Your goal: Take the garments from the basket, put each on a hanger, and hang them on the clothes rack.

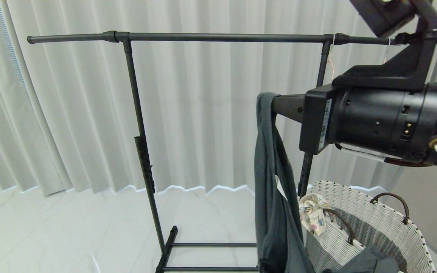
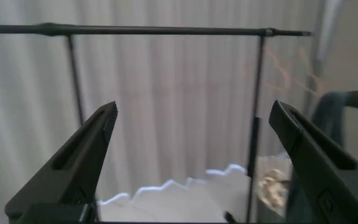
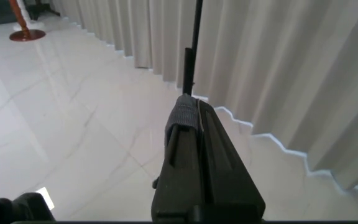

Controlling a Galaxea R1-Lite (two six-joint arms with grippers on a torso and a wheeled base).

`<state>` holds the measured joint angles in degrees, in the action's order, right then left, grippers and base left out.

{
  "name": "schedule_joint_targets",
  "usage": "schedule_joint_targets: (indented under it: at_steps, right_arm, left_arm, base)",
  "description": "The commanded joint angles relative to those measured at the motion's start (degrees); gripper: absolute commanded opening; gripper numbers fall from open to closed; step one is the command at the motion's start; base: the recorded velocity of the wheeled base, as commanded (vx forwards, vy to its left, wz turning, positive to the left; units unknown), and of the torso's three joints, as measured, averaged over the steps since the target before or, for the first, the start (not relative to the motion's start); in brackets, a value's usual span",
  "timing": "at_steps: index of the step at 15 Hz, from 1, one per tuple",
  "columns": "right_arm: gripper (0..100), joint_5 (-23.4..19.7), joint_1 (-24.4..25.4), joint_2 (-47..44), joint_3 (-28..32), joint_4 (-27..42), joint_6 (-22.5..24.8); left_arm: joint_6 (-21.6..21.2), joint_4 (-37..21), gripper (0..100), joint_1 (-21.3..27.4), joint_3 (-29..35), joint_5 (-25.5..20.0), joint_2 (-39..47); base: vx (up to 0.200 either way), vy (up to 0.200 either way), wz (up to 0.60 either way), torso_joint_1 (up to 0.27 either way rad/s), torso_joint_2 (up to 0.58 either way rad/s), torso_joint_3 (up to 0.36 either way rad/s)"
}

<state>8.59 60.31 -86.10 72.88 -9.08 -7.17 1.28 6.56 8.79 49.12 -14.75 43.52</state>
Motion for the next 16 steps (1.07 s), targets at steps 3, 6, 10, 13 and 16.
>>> schedule_joint_targets:
  at_steps: [3, 6, 10, 13, 16]
  right_arm:
    - [0, 0.2, 0.0, -2.9, 1.5, 0.7, 1.2]
    - [0, 0.0, -0.1, -3.4, 1.6, 4.4, 3.6]
    - [0, -0.1, 1.3, -3.7, 1.7, 6.3, 3.7]
    - [0, -0.1, 2.3, -3.7, 1.7, 6.3, 3.6]
    - [0, -0.1, 2.3, -3.8, 2.5, 6.3, 3.6]
  left_arm:
    - [-2.4, 0.0, 100, 15.6, 0.8, 5.0, 14.3]
    - [-5.7, 0.0, 100, 29.4, -10.3, 10.9, 14.9]
    - [-4.6, 0.1, 100, 42.2, -14.7, 11.9, 18.4]
    - [2.2, 1.9, 100, 46.2, -11.8, 11.9, 24.2]
    - [4.7, 7.5, 100, 46.3, -11.7, 11.9, 30.2]
  base:
    - [0.000, 0.000, 0.00, 0.000, 0.00, 0.000]
    - [0.000, 0.000, 0.00, 0.000, 0.00, 0.000]
    - [0.000, 0.000, 0.00, 0.000, 0.00, 0.000]
    - [0.000, 0.000, 0.00, 0.000, 0.00, 0.000]
    - [0.000, 0.000, 0.00, 0.000, 0.00, 0.000]
